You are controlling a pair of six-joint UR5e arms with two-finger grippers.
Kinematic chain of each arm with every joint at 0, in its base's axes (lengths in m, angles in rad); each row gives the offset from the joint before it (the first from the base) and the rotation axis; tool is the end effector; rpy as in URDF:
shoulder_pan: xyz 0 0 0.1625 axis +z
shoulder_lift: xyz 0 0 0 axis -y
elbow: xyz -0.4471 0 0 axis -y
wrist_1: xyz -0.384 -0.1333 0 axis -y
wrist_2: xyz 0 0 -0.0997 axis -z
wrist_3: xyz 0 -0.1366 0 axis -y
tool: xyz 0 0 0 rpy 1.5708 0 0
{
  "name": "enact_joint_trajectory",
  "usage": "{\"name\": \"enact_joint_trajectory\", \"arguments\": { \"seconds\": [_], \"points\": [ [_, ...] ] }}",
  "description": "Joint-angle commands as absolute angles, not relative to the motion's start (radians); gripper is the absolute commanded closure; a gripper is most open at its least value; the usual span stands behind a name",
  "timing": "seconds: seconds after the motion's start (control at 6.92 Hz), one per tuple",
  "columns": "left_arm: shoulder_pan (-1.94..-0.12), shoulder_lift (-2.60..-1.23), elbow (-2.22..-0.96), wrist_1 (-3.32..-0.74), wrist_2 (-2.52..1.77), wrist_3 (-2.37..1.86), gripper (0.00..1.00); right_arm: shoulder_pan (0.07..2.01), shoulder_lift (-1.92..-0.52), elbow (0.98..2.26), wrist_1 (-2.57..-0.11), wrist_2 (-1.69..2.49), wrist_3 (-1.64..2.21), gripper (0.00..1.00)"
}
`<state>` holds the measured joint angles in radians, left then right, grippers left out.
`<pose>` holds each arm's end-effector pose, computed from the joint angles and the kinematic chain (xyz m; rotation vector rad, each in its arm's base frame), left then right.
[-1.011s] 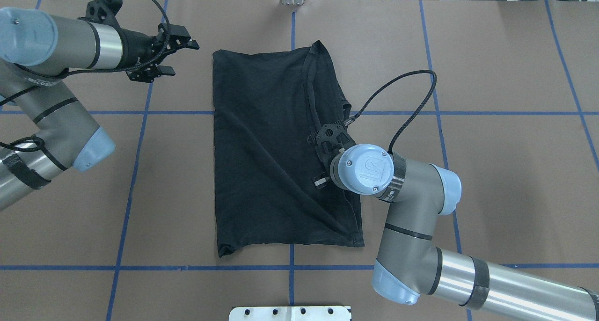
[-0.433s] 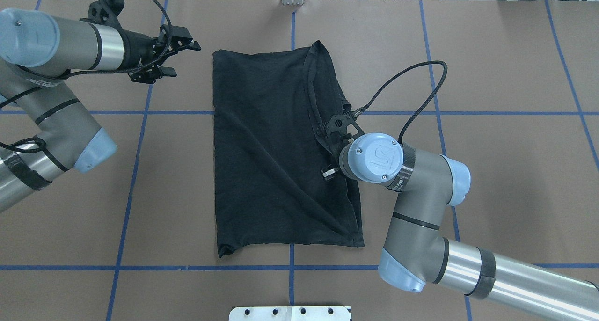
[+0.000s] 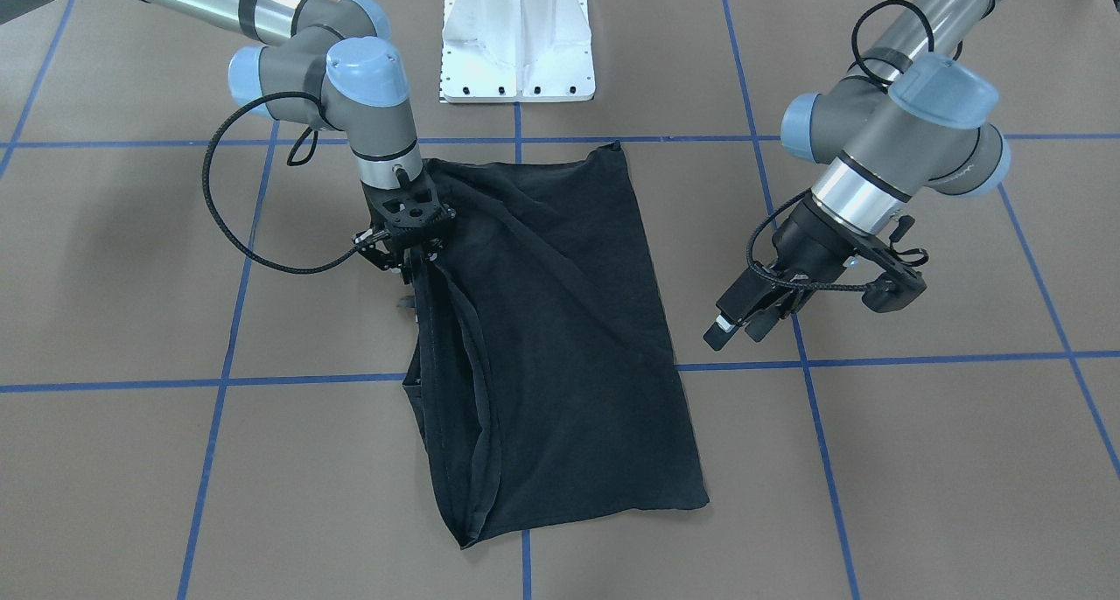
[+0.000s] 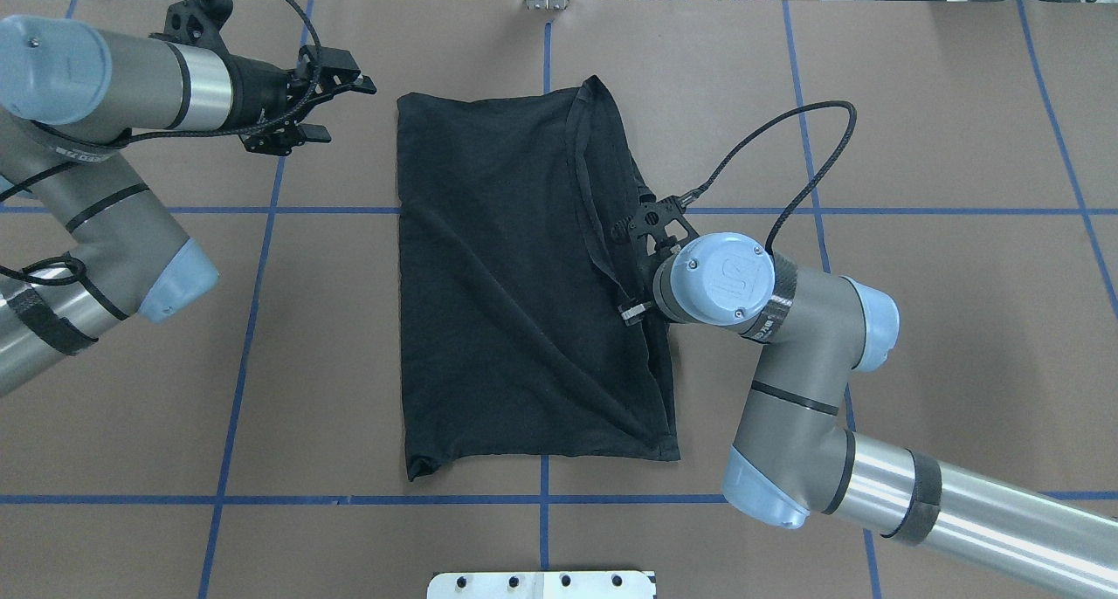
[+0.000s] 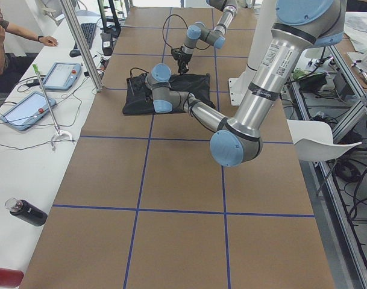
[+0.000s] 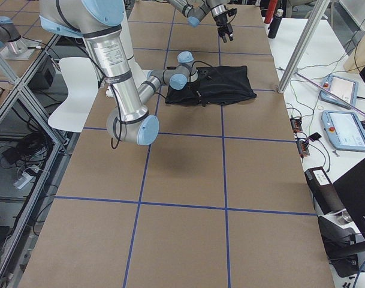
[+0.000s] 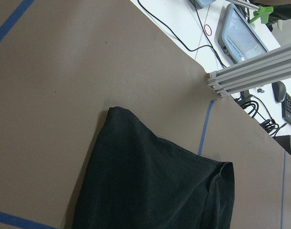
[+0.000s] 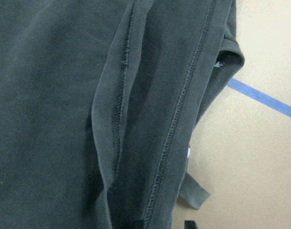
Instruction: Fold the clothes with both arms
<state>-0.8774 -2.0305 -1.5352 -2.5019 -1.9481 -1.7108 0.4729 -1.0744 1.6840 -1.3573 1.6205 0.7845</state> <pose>0.3796 -0.5866 0.3349 0.1889 1.3831 -0.5956 -0.5616 -0.4295 0.3554 0.4487 -0.6958 -0.3158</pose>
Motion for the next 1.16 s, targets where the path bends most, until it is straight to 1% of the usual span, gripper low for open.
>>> {"name": "enact_joint_trajectory", "arguments": {
  "seconds": [0.0,0.14,0.29,0.43,0.58,0.72,0.87,1.01],
  "points": [
    [-0.877,-2.029,-1.534,-2.5,-1.95,-1.709,0.0,0.482,-1.066,1.689,-1.358,1.634,0.781,0.43],
    [-0.877,-2.029,-1.534,-2.5,-1.95,-1.709,0.0,0.494,-1.051,1.706,-1.355,1.641,0.781,0.32],
    [-0.877,-2.029,-1.532,-2.502,-1.95,-1.709,0.0,0.498,-1.026,1.701,-1.358,1.641,0.782,0.32],
    [-0.876,-2.029,-1.532,-2.502,-1.948,-1.709,0.0,0.499,-1.006,1.686,-1.356,1.635,0.782,0.33],
    [-0.876,-2.029,-1.532,-2.502,-1.95,-1.709,0.0,0.499,-0.964,1.636,-1.351,1.632,0.782,0.34],
    [-0.876,-2.029,-1.534,-2.502,-1.95,-1.709,0.0,0.497,-0.913,1.565,-1.347,1.625,0.784,0.38],
    [-0.876,-2.029,-1.539,-2.502,-1.95,-1.71,0.0,0.499,-0.899,1.543,-1.347,1.623,0.784,0.4],
    [-0.876,-2.029,-1.539,-2.502,-1.95,-1.71,0.0,0.499,-0.896,1.53,-1.347,1.602,0.784,0.46]
  ]
}}
